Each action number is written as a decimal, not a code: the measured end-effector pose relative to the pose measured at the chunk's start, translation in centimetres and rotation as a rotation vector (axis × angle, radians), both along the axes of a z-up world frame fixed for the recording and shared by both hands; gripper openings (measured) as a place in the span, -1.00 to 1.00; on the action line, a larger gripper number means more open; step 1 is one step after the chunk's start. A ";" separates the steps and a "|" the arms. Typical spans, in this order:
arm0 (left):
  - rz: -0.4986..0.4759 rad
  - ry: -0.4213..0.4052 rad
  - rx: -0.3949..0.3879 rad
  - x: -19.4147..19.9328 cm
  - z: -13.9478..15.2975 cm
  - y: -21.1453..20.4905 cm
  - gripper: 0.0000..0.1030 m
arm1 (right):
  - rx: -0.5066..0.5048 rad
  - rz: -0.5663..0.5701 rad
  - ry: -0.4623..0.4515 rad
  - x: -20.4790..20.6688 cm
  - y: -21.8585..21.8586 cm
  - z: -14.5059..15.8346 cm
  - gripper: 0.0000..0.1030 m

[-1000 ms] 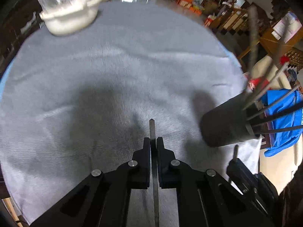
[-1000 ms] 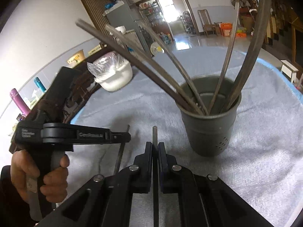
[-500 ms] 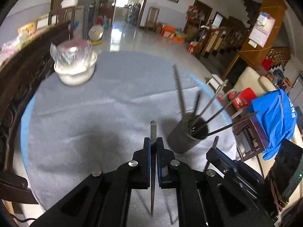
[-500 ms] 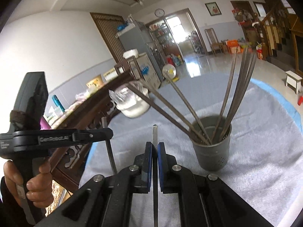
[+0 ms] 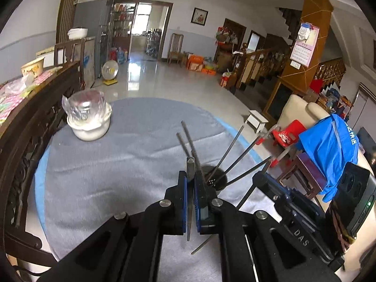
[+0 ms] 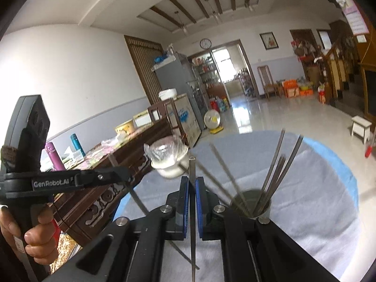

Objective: Organize utensils

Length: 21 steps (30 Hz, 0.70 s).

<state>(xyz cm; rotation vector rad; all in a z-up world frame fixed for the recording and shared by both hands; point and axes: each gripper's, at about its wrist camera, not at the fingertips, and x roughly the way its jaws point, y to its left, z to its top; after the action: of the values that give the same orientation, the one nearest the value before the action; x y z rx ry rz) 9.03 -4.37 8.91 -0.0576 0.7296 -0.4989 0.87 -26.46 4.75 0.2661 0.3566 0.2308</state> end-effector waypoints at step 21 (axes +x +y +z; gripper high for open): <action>0.032 -0.162 -0.094 0.5 7.0 -3.2 -0.89 | -0.112 -0.192 -0.231 0.6 -3.3 8.9 -0.87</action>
<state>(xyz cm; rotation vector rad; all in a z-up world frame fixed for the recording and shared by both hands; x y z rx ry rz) 9.51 -7.59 15.94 -0.1147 0.5465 -0.5012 1.44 -29.79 13.63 0.1593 0.1129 0.0513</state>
